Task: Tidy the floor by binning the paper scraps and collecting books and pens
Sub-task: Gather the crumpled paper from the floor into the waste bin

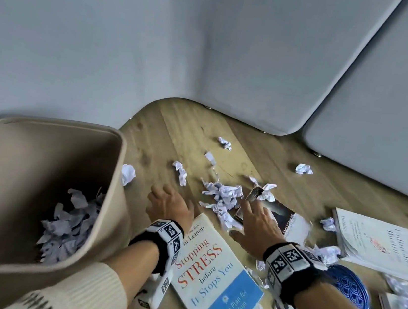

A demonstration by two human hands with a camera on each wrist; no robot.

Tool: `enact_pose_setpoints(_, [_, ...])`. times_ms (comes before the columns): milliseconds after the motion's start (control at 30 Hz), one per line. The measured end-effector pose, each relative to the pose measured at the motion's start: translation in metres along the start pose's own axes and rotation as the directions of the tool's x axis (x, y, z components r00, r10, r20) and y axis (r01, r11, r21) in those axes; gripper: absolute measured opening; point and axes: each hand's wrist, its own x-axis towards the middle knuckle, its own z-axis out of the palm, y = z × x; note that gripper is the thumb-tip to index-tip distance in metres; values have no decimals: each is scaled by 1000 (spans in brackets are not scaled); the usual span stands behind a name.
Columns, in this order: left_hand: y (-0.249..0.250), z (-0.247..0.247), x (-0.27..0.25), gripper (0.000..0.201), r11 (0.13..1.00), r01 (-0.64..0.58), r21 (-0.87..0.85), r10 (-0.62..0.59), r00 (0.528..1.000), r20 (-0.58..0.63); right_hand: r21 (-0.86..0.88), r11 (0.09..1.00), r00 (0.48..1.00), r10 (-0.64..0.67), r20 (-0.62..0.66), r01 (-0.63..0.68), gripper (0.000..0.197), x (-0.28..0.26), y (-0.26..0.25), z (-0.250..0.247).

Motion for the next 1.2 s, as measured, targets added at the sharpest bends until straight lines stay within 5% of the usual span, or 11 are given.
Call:
enact_pose_setpoints(100, [-1,18,33,68,998,58,8,-57,990,-127,-21,998,995,-67,-76,66,86,26,-12,10])
enact_pose_setpoints(267, [-2,24,75,92,986,164,22,-159,975,-155,110,994,1000,-25,-17,27,108,71,-33,34])
enact_pose_setpoints(433, [-18,13,120,116,964,264,35,-256,954,-154,18,1000,1000,20,-19,-20,94,93,-31,54])
enact_pose_setpoints(600, [-15,21,136,111,988,144,60,-141,989,-47,-151,986,992,-90,-87,76,59,91,-27,58])
enact_pose_setpoints(700, [-2,38,123,97,994,-67,88,65,998,29,-159,976,970,-177,-169,150,43,85,-22,64])
enact_pose_setpoints(800, [16,55,108,71,915,-371,156,361,928,89,-112,974,965,-212,-156,196,26,78,-24,67])
enact_pose_setpoints(933, [30,61,94,34,820,-512,258,526,850,16,-45,970,952,-244,-182,240,52,76,-19,60])
enact_pose_setpoints(1033, [37,60,89,28,830,-493,261,496,866,58,72,979,914,-148,-379,189,49,81,3,50])
enact_pose_setpoints(1133, [44,60,92,19,836,-518,178,512,855,85,356,932,835,146,-531,63,33,87,36,31])
enact_pose_setpoints(1200, [48,61,90,39,837,-539,91,532,841,97,395,918,772,268,-576,-25,34,88,57,21])
